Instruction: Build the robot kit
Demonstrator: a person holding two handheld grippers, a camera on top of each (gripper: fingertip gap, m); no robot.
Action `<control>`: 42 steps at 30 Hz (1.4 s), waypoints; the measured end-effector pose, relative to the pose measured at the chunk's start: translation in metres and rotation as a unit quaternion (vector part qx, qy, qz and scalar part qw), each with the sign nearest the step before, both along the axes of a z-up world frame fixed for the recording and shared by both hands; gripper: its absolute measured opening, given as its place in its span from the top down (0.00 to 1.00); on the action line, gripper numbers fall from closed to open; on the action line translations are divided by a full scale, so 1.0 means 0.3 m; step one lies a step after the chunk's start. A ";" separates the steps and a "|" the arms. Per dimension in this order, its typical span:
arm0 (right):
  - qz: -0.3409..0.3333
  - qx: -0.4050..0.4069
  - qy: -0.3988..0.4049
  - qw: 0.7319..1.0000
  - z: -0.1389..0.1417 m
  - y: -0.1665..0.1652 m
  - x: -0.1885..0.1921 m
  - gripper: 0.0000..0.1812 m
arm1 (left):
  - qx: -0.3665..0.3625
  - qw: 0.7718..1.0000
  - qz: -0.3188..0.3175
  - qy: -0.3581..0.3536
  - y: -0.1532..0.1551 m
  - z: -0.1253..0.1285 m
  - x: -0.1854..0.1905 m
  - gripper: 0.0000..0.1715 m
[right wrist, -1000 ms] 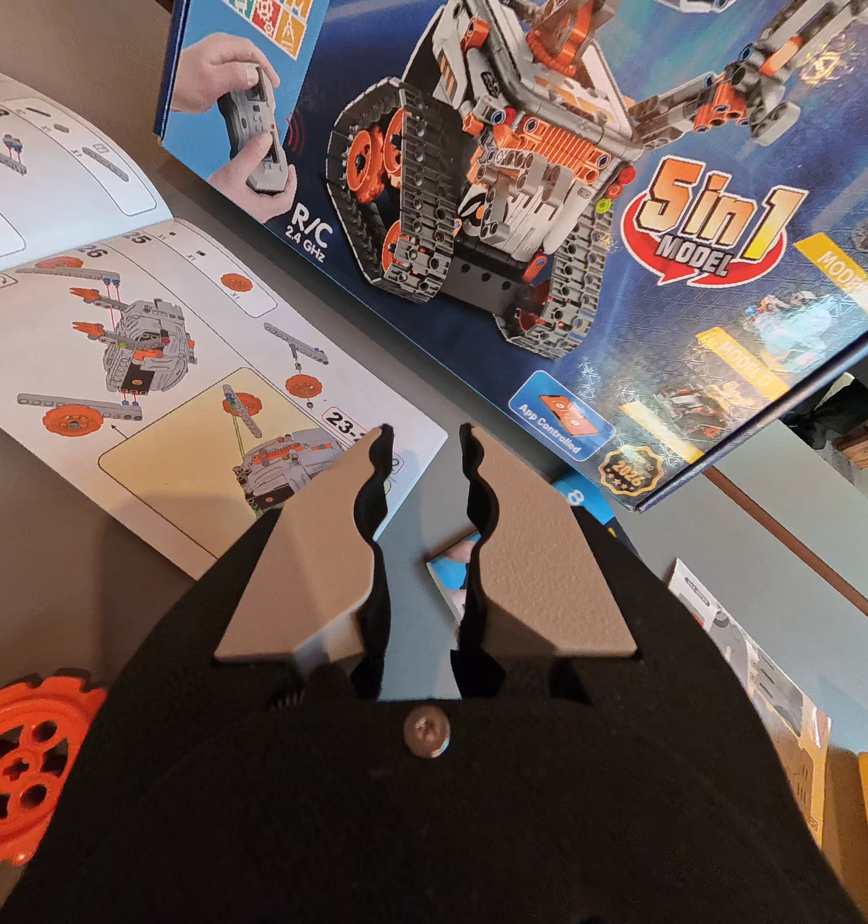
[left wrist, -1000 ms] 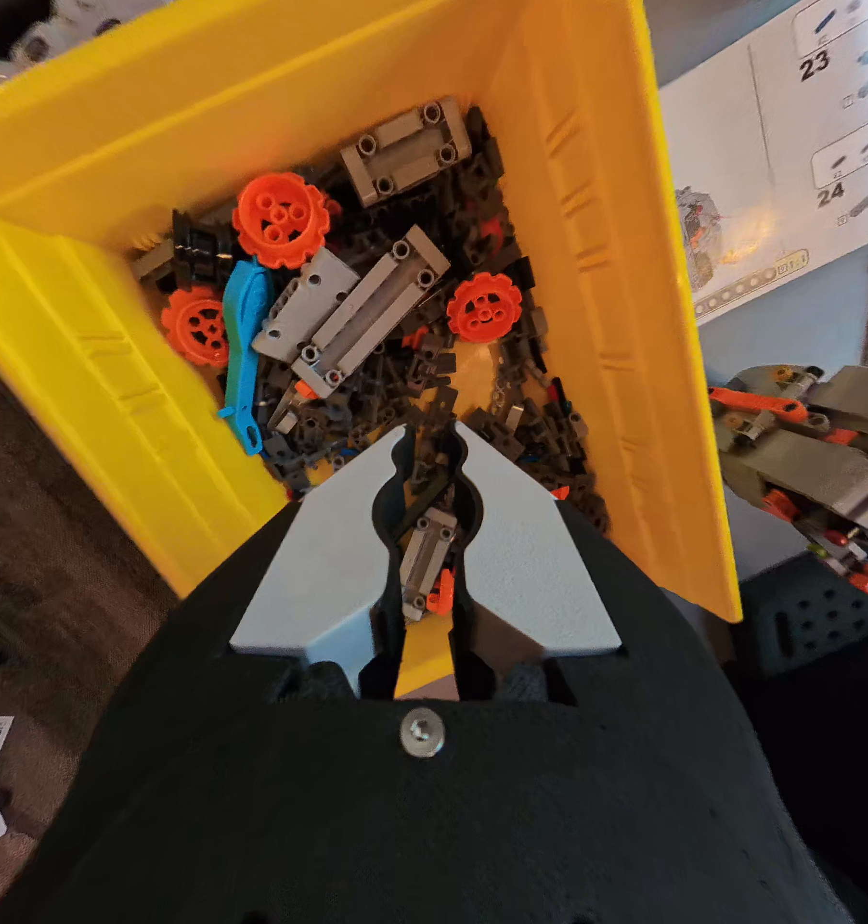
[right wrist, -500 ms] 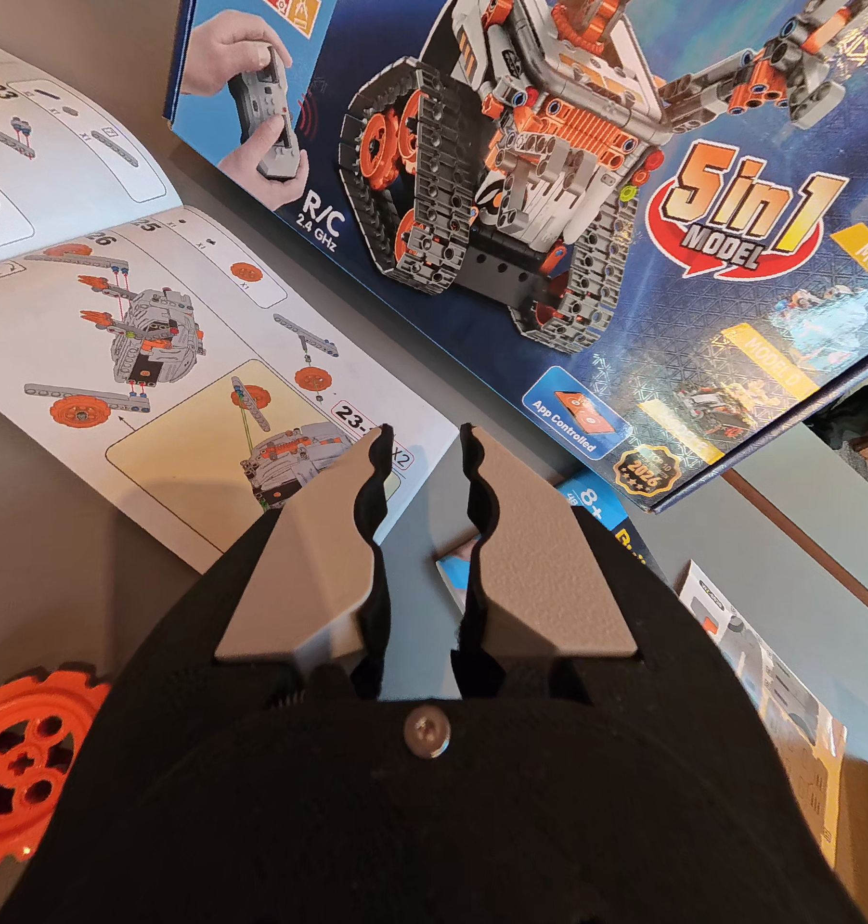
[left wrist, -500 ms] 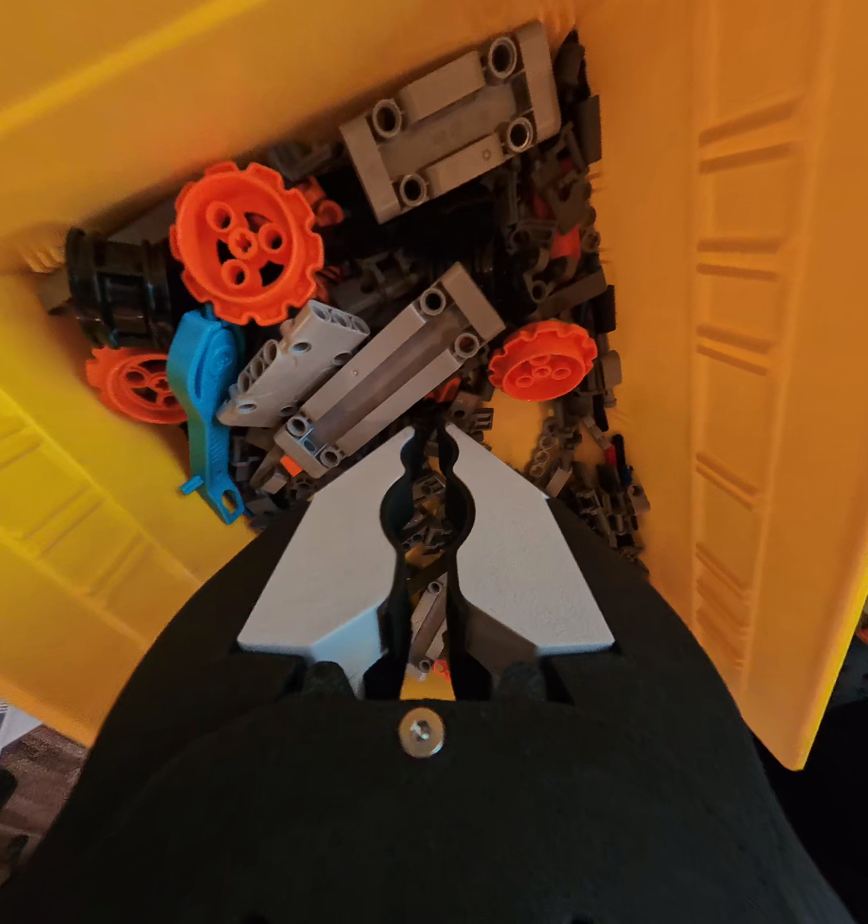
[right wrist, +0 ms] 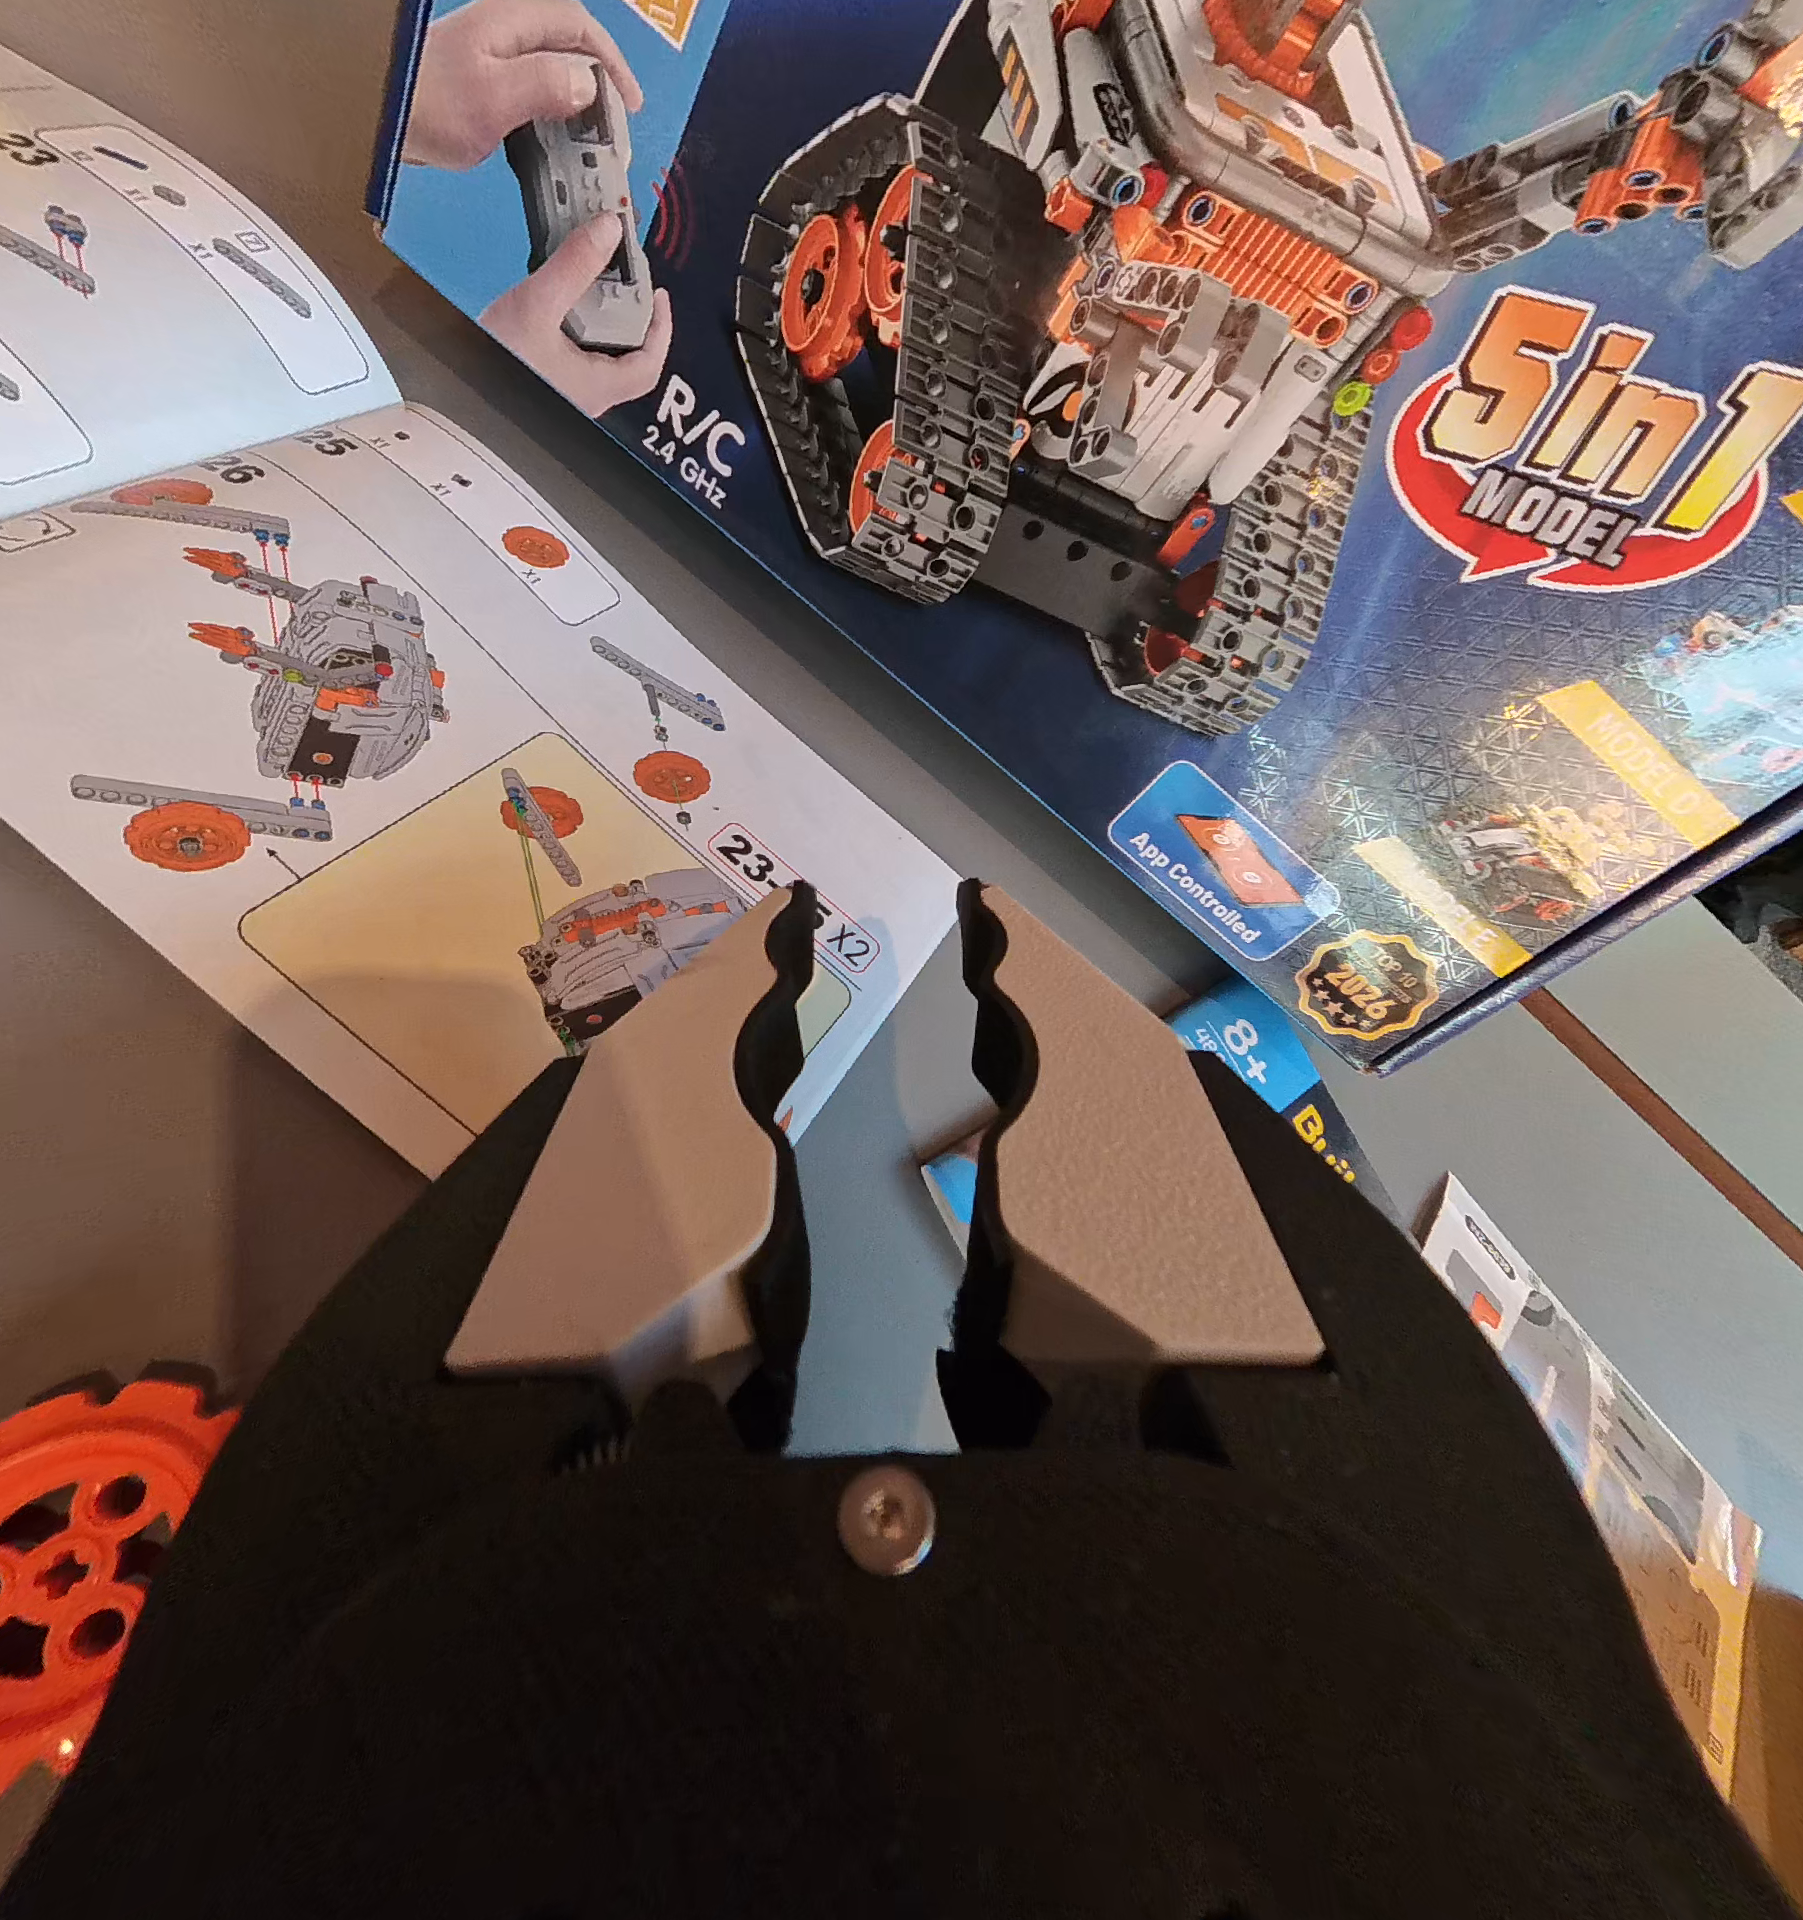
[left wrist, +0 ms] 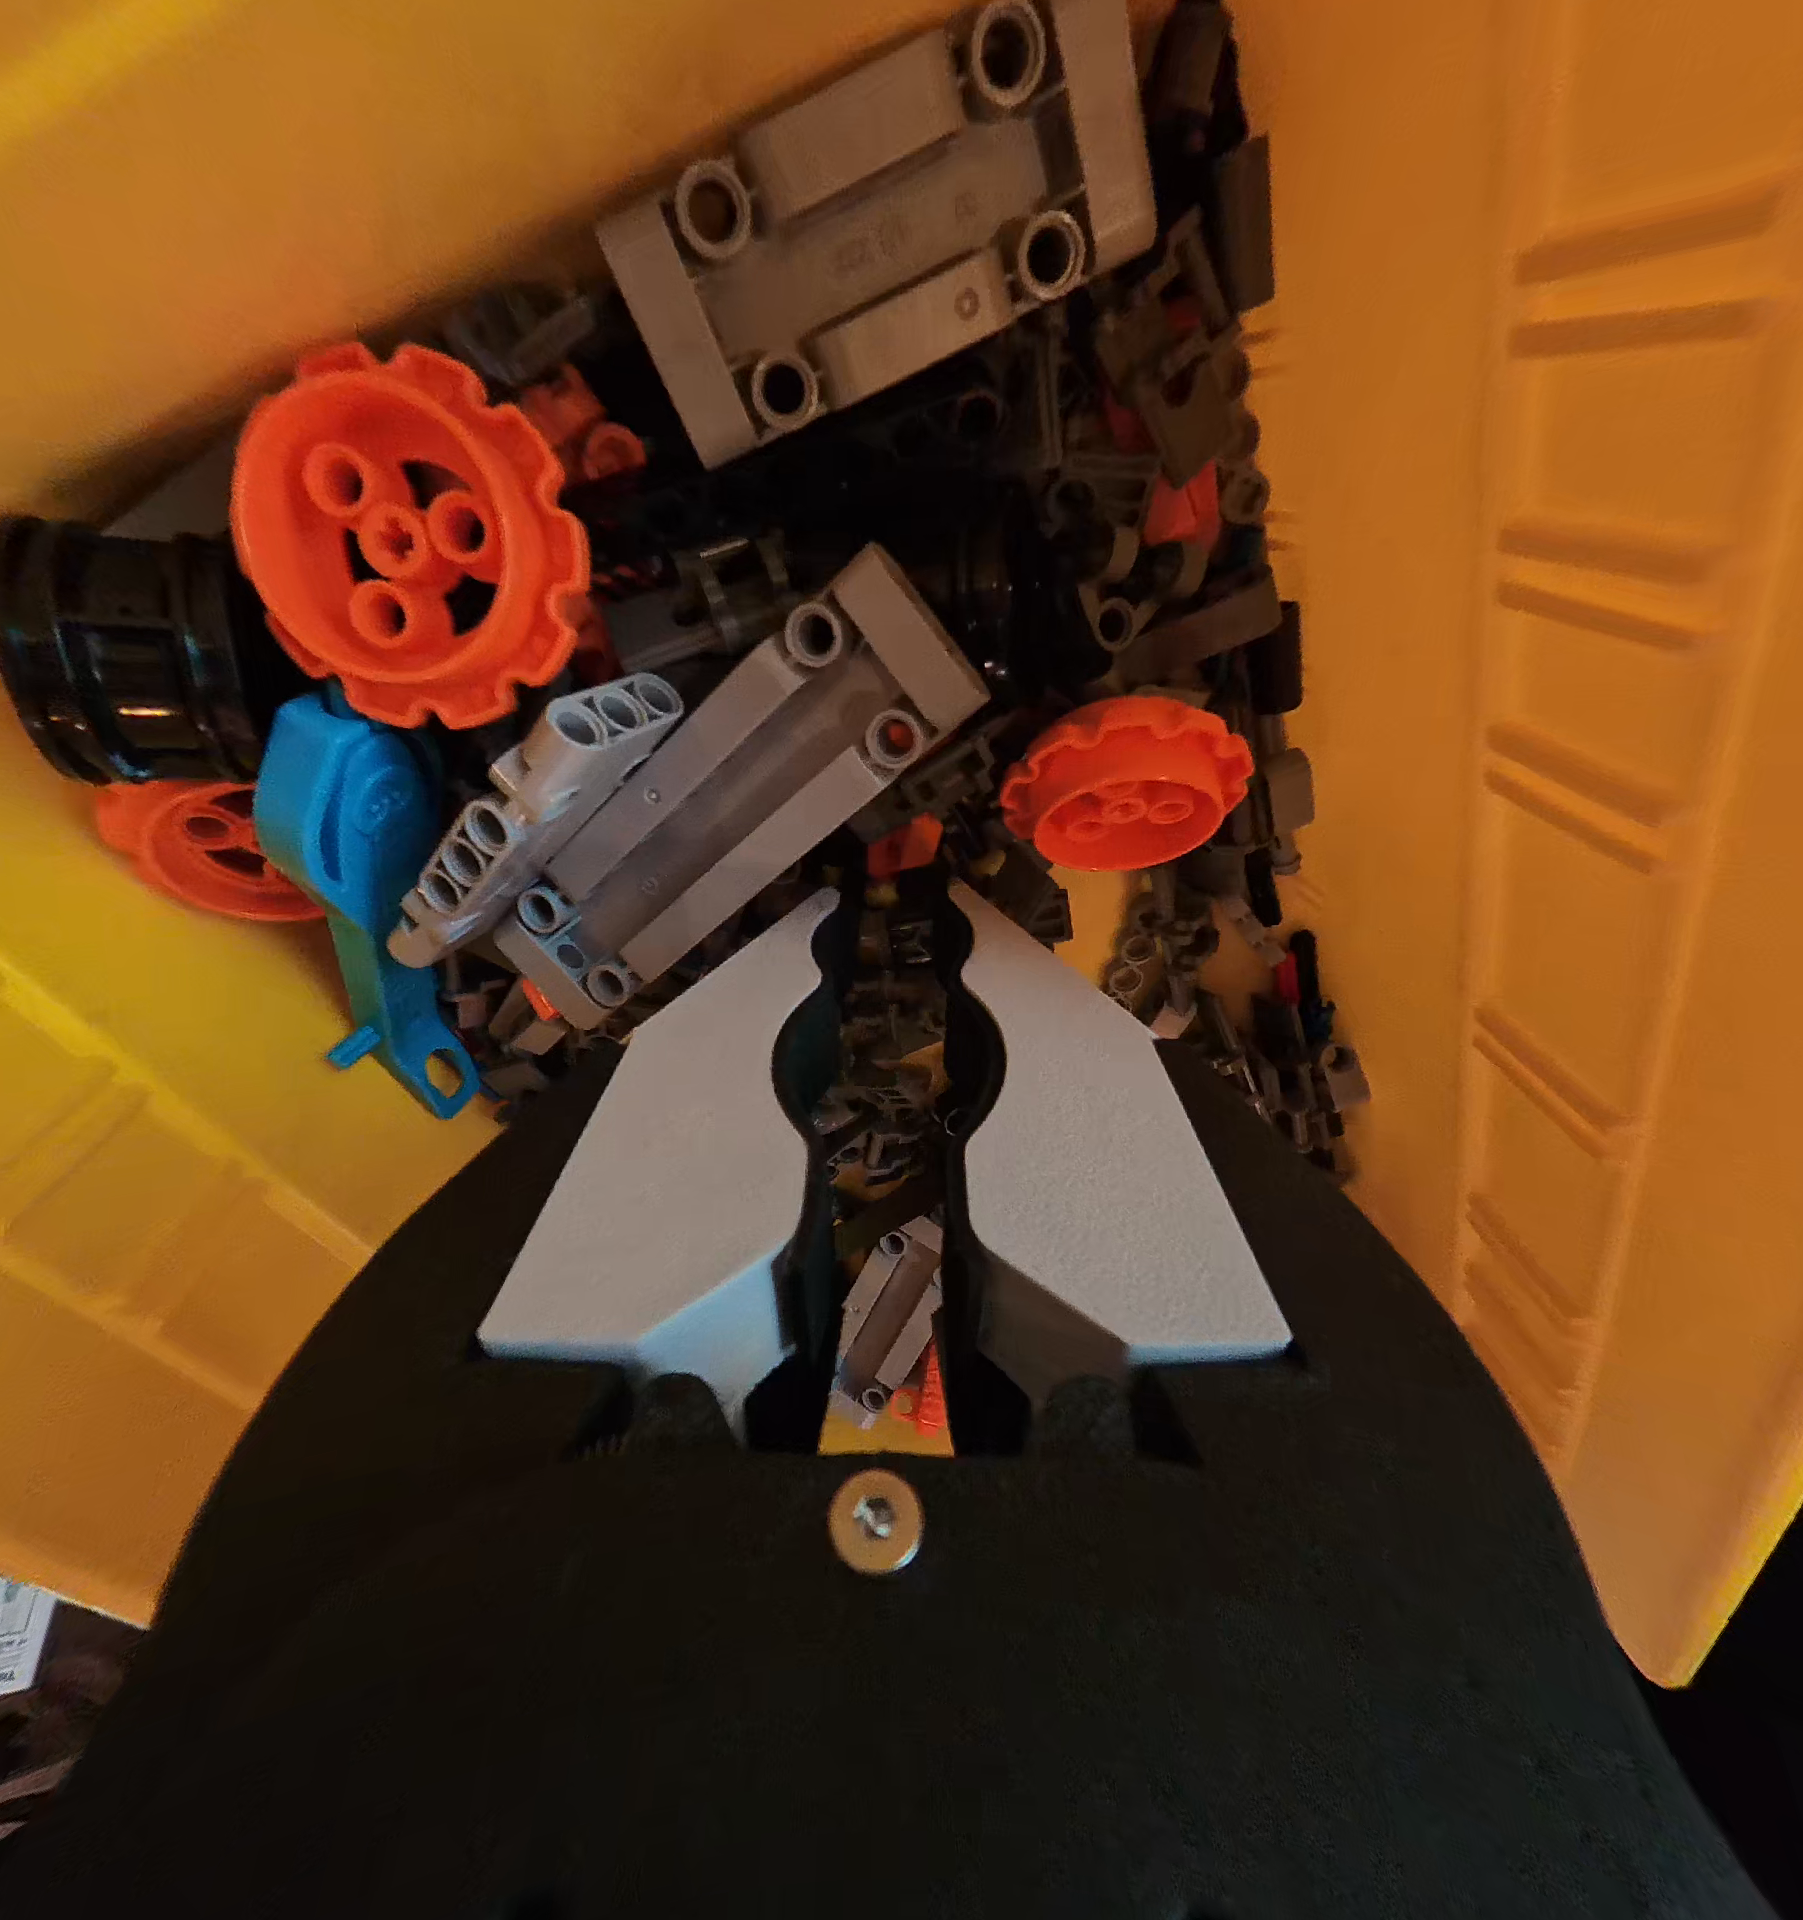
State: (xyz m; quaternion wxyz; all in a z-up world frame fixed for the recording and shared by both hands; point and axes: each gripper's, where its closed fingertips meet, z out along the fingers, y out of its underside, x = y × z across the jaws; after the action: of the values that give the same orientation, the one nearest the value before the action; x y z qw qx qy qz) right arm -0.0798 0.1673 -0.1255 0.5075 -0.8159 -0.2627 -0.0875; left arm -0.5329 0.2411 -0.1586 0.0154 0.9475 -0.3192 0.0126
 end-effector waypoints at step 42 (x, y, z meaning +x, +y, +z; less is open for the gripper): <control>0.013 -0.021 -0.011 1.000 -0.030 -0.005 -0.020 0.84 | -0.024 0.999 0.038 0.009 -0.037 -0.012 0.014 0.96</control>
State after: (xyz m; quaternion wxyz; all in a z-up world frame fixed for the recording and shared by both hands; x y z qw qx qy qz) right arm -0.0859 0.1658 -0.1345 0.4886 -0.8218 -0.2809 -0.0839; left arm -0.5288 0.2300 -0.1622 0.0410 0.9584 -0.2824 0.0122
